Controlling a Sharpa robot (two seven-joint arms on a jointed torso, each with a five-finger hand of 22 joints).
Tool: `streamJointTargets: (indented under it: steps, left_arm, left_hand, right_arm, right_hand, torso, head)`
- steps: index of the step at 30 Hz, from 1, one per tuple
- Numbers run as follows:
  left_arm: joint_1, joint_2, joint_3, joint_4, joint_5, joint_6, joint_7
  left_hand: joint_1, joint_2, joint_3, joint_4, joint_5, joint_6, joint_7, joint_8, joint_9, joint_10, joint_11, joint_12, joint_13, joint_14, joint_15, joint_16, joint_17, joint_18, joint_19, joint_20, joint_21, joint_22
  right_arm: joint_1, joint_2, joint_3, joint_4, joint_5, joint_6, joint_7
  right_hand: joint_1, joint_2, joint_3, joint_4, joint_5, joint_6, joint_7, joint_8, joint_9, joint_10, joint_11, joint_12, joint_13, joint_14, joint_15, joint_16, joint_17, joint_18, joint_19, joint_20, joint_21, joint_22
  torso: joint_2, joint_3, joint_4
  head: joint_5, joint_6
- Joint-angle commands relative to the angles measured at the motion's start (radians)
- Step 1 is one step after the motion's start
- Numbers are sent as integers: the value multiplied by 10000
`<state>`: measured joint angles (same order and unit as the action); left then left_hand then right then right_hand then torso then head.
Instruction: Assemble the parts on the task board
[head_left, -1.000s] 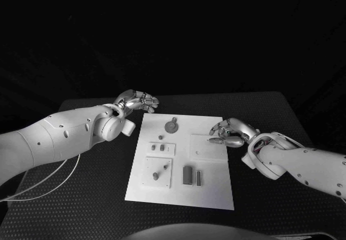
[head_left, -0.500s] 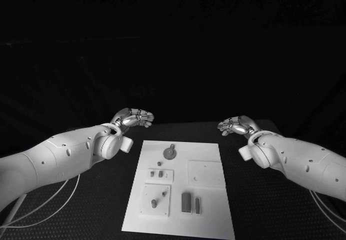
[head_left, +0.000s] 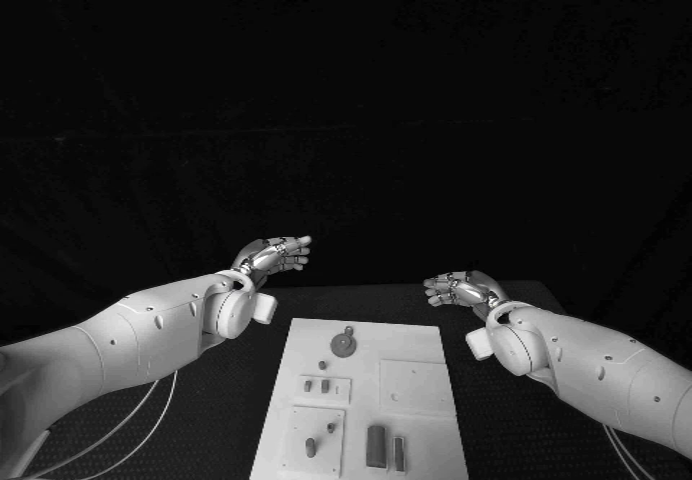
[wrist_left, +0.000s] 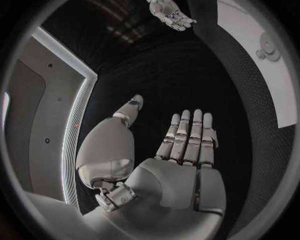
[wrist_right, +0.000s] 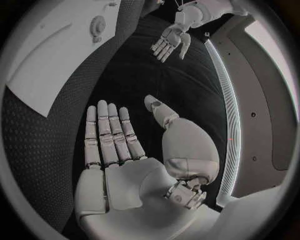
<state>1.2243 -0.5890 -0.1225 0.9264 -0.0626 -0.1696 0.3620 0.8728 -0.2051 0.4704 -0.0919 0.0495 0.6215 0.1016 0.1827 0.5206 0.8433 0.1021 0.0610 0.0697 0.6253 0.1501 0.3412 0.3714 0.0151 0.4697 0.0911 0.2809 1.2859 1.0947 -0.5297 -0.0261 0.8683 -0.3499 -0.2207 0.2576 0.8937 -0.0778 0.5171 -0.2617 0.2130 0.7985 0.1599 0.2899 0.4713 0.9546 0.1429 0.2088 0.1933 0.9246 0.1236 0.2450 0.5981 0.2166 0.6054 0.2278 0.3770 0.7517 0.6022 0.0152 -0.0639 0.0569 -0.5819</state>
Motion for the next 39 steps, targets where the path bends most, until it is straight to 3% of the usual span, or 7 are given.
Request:
streamJointTargets:
  steps: [1, 4, 5, 11, 12, 19, 39]
  left_arm:
    - [-41, 74, 7, -77, 250, 250, 245]
    - [-136, 67, 6, -127, 99, 309, 291]
    - [-82, 39, 0, -90, 65, 46, 46]
    - [-205, -105, 91, 394, 107, -402, 159]
    - [-243, -149, 119, 541, 120, -539, 194]
    - [-656, -635, 424, 2166, 259, -2045, 576]
    - [-1743, -1910, 1225, 6436, 626, -6004, 1580]
  left_hand:
    - [2, 12, -7, 76, 3, -48, 59, 51, 45, -37, 11, 70, 2, -88, 13, -1, 28, -151, -50, 10, -68, 39]
    - [49, 71, -34, 81, 2, 18, 135, 138, 109, 3, 27, 90, 12, -104, 16, 19, 60, -151, -45, 7, -73, 92]
    - [-8728, 2051, -4704, 919, -495, -6215, -1016, -1827, -5206, -8433, -1021, -610, -697, -6253, -1501, -3412, -3714, -151, -4697, -911, -2809, -3801]
    - [-8728, 2051, -4704, 919, -495, -6215, -1016, -1827, -5206, -8433, -1021, -610, -697, -6253, -1501, -3412, -3714, -151, -4697, -911, -2809, -5599]
    - [-8728, 2051, -4704, 919, -495, -6215, -1016, -1827, -5206, -8433, -1021, -610, -697, -6253, -1501, -3412, -3714, -151, -4697, -911, -2809, -12859]
    - [-8728, 2051, -4704, 919, -495, -6215, -1016, -1827, -5206, -8433, -1021, -610, -697, -6253, -1501, -3412, -3714, -151, -4697, -911, -2809, -12859]
    - [-8728, 2051, -4704, 919, -495, -6215, -1016, -1827, -5206, -8433, -1021, -610, -697, -6253, -1501, -3412, -3714, -151, -4697, -911, -2809, -12859]
  right_arm:
    - [-15, 3, 7, 2, 219, 449, 207]
    - [-124, 76, 7, -126, 218, 481, 186]
    - [-33, 20, 11, -50, 84, 119, 40]
    - [-61, -152, 28, 433, 317, -265, 217]
    - [-70, -205, 33, 581, 389, -382, 271]
    - [-165, -785, 90, 2206, 1174, -1673, 865]
    - [-445, -2495, 260, 6993, 3488, -5474, 2615]
  right_hand:
    - [-59, 35, -79, 14, -24, -88, -12, -52, -24, 80, 14, -78, -76, -77, 32, -52, -49, -18, -49, 10, -83, -26]
    - [-64, 49, -104, 31, -34, -105, -6, -54, -41, 107, 16, -121, -138, -87, 44, -70, -87, -9, -51, 19, -114, -44]
    - [-8937, 778, -5171, 2617, -2130, -7985, -1599, -2899, -4713, -9546, -1429, -2088, -1933, -9246, -1236, -2450, -5981, -2166, -6054, -2278, -3770, -7517]
    - [-8937, 778, -5171, 2617, -2130, -7985, -1599, -2899, -4713, -9546, -1429, -2088, -1933, -9246, -1236, -2450, -5981, -2166, -6054, -2278, -3770, -7517]
    - [-8937, 778, -5171, 2617, -2130, -7985, -1599, -2899, -4713, -9546, -1429, -2088, -1933, -9246, -1236, -2450, -5981, -2166, -6054, -2278, -3770, -7517]
    - [-8937, 778, -5171, 2617, -2130, -7985, -1599, -2899, -4713, -9546, -1429, -2088, -1933, -9246, -1236, -2450, -5981, -2166, -6054, -2278, -3770, -7517]
    - [-8937, 778, -5171, 2617, -2130, -7985, -1599, -2899, -4713, -9546, -1429, -2088, -1933, -9246, -1236, -2450, -5981, -2166, -6054, -2278, -3770, -7517]
  torso:
    - [-38, 32, 28]
    - [-34, 43, 56]
    - [-23, 20, 24]
    - [-242, -48, 266]
    - [-310, -69, 340]
    - [-578, -152, 636]
    - [-580, -152, 639]
  head:
    - [32, 125]
    - [55, 186]
    - [27, 119]
    - [-208, 1]
    - [-280, -35]
    - [-567, -180]
    - [-569, -181]
